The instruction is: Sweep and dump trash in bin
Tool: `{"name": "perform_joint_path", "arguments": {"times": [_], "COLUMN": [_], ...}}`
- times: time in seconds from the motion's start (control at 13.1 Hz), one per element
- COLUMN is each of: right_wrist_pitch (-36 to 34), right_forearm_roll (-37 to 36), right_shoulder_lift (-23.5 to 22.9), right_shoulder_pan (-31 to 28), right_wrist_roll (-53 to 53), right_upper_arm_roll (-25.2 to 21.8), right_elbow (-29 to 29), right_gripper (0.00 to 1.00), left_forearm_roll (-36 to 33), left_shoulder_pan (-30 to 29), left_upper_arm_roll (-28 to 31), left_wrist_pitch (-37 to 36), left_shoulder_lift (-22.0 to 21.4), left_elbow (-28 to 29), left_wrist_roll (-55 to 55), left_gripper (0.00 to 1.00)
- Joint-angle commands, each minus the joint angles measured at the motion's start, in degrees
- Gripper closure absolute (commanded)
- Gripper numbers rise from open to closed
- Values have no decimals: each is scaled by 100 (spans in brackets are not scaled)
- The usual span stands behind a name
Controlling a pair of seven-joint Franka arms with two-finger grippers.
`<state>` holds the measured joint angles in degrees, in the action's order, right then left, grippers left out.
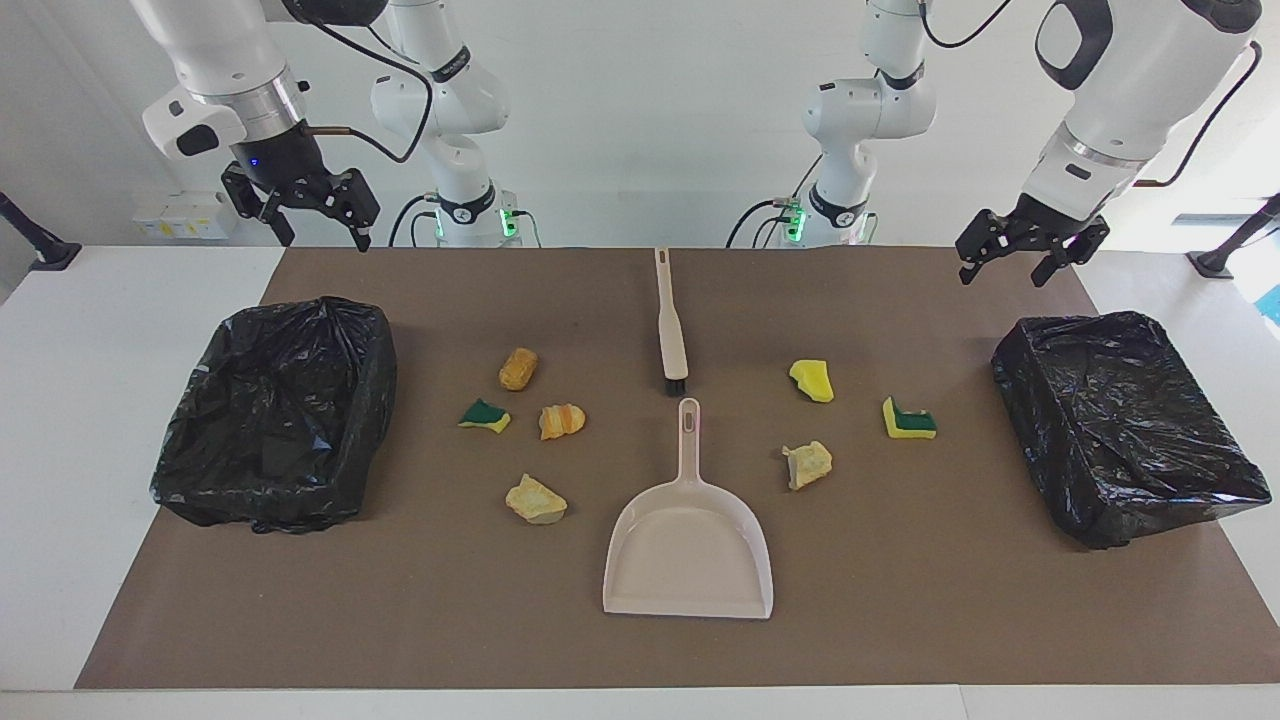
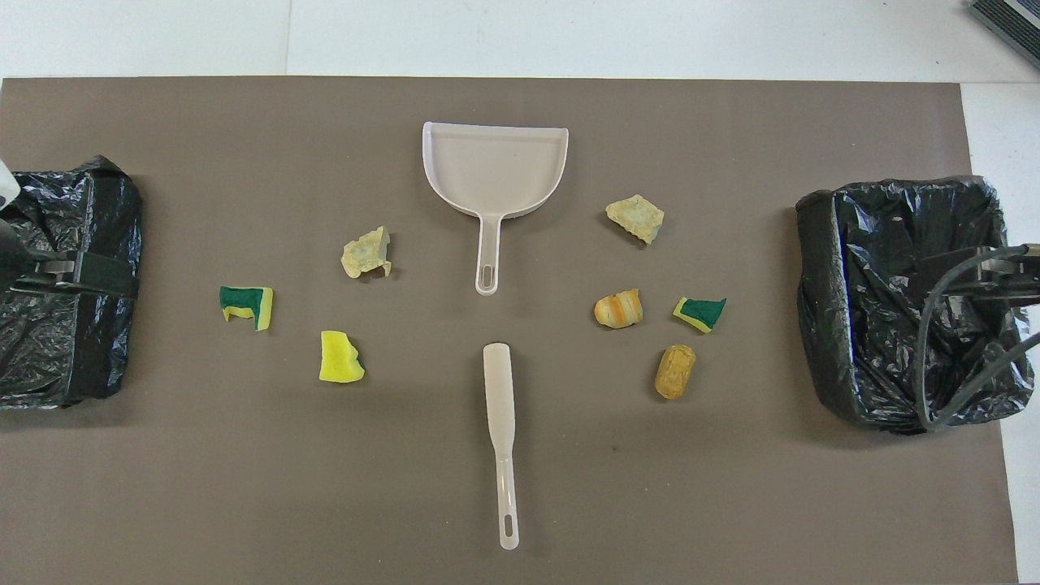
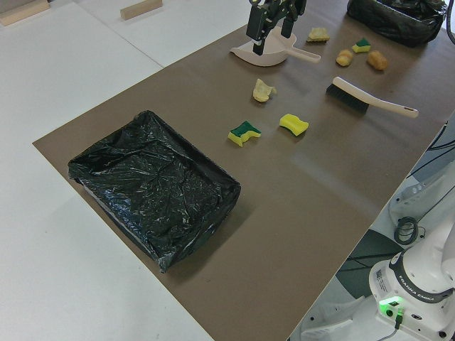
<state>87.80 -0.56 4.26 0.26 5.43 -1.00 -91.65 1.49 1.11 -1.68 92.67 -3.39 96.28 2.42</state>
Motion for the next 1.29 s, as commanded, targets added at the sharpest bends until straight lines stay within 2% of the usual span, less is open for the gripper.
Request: {"name": "perform_joint_path", "arguments": {"times": [0.0,0.91,1.22], "right_wrist_pitch": [45,115,106], "right_forearm_roll": [135,109,91], "right_shoulder_lift": [93,66,171], "right_shoulder_pan": [-79,-88,-70], "right_wrist_roll": [-183,-165,-165], "right_upper_arm_roll": [30,39,39], "right_elbow": [-81,-46,-204], "right_gripper": [0,0,0], "left_forearm_roll": [-70,166,194], "left_shoulder_pan": [30,65,434], "left_upper_arm_roll": [10,-34,-52], "left_wrist_pitch": [-12,102,575], "left_shoulder_lift": [-39,-100,-249], "left_elbow": [-4,145,600], "left_wrist_roll": [31,40,13], "left_gripper": [0,0,0]}}
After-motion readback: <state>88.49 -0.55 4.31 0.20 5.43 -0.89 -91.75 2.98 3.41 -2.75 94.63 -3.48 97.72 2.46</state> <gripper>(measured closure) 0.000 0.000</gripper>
